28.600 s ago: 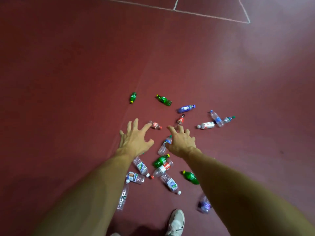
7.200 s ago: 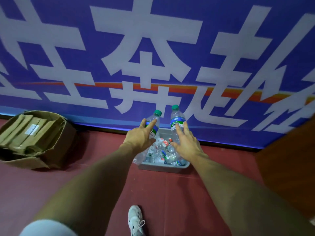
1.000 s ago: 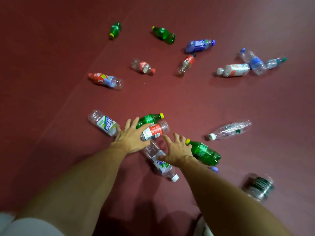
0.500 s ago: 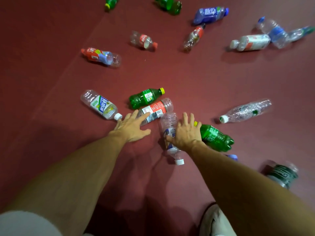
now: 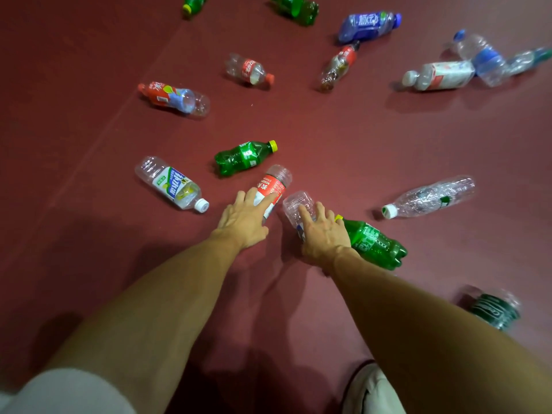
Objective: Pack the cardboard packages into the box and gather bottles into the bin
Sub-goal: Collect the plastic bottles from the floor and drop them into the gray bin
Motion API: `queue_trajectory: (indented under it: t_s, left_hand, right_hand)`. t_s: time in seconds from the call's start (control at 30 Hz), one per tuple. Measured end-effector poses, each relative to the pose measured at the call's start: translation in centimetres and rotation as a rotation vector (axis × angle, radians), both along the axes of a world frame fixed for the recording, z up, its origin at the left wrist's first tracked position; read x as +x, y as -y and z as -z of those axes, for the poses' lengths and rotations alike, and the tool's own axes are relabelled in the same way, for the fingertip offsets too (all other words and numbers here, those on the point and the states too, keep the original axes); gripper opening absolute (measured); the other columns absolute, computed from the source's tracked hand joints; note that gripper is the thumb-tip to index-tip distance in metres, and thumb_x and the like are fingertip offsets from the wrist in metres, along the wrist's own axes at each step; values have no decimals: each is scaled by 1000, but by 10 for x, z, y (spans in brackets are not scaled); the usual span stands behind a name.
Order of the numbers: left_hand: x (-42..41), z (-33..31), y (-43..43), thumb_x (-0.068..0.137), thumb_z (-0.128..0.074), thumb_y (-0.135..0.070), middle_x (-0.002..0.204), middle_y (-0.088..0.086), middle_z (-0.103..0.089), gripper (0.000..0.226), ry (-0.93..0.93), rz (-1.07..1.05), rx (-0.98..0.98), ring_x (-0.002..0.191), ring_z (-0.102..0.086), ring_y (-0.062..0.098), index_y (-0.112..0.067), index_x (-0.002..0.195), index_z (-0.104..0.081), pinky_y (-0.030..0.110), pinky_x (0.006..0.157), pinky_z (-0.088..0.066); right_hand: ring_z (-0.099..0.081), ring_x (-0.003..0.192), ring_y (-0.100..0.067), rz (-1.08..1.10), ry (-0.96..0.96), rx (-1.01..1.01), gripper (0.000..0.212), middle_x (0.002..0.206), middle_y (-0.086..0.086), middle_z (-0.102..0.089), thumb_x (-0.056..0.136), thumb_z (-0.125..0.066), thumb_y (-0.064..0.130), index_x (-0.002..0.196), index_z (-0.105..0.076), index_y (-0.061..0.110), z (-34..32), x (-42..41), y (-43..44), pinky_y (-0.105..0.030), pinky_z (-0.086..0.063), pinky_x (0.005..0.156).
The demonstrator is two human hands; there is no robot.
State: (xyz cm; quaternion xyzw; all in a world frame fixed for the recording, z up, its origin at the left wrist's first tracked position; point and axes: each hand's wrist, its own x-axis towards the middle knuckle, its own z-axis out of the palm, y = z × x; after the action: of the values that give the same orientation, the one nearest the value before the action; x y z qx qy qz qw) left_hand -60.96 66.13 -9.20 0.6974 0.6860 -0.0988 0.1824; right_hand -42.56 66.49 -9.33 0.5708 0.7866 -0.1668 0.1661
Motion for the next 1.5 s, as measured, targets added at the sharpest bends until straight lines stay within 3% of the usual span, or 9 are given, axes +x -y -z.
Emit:
queue_trajectory:
  t_s: [0.1,0.23,0.4,0.57,0.67,0.8,0.97,1.23,1.5]
  left_hand:
    - [0,-1,5,91,-60,-29,150,7,-24,70,-7,-26,33,127,-36,29,-29,153,-26,45,94,-45]
    - [-8,3,13,90,-62,-24,156,10,-15,70,81,-83,16,139,-25,31,-23,152,-30,48,103,-42]
    - [-12,1,32,81,-69,-33,155,9,-15,72,99,-96,-55,130,-37,35,-26,143,-34,47,99,-41]
    - [-16,-2,45,80,-69,-40,138,8,-27,62,93,-76,-38,122,-45,32,-22,132,-41,45,90,-45]
    - [-13,0,43,83,-69,-35,144,10,-22,62,128,-87,-42,124,-46,36,-23,136,-39,47,93,-46]
    - [-13,4,39,81,-73,-32,161,8,-1,89,180,-105,-91,130,-45,39,-35,153,-21,47,101,-43]
    - [-11,4,39,89,-68,-33,166,1,16,91,189,-115,-165,130,-47,41,-43,157,-9,42,105,-40]
    - [-9,-7,42,84,-66,-20,165,6,8,88,209,-136,-164,130,-46,41,-40,156,-19,43,107,-41]
    - [-18,-195,27,79,-69,-30,164,5,1,91,133,-96,-70,123,-49,41,-43,154,-21,44,102,-42]
  right_hand:
    - [-39,126,-37,22,-25,-3,78,143,-17,-27,89,-63,30,153,-19,21,-3,-6,1,-49,-40,104]
    - [-36,125,-35,21,-73,-6,73,140,-16,-26,86,-68,23,147,-27,18,-6,-13,0,-44,-49,90]
    - [-6,150,-40,-41,-88,-76,95,164,-10,13,91,-65,22,159,1,30,-4,-19,-3,-49,-47,101]
    - [7,152,-37,-68,-78,-128,96,164,-1,23,93,-64,26,159,6,31,-1,-22,-4,-49,-42,106]
    - [8,152,-38,-64,-85,-163,100,163,0,27,92,-66,31,159,9,30,-1,-21,-1,-51,-40,109]
    - [-6,152,-41,-71,-78,-211,113,161,-2,32,87,-73,38,158,15,29,2,-19,5,-51,-39,111]
    - [-40,135,-42,-66,-56,-196,112,160,-6,33,88,-72,31,158,16,27,3,-19,6,-46,-46,101]
    - [-45,129,-42,-38,-88,-207,102,162,-5,29,89,-64,24,159,10,28,-10,-11,12,-46,-47,98]
    - [-44,131,-44,4,-147,-164,78,165,-7,21,100,-47,31,160,2,23,-187,-19,14,-46,-45,99]
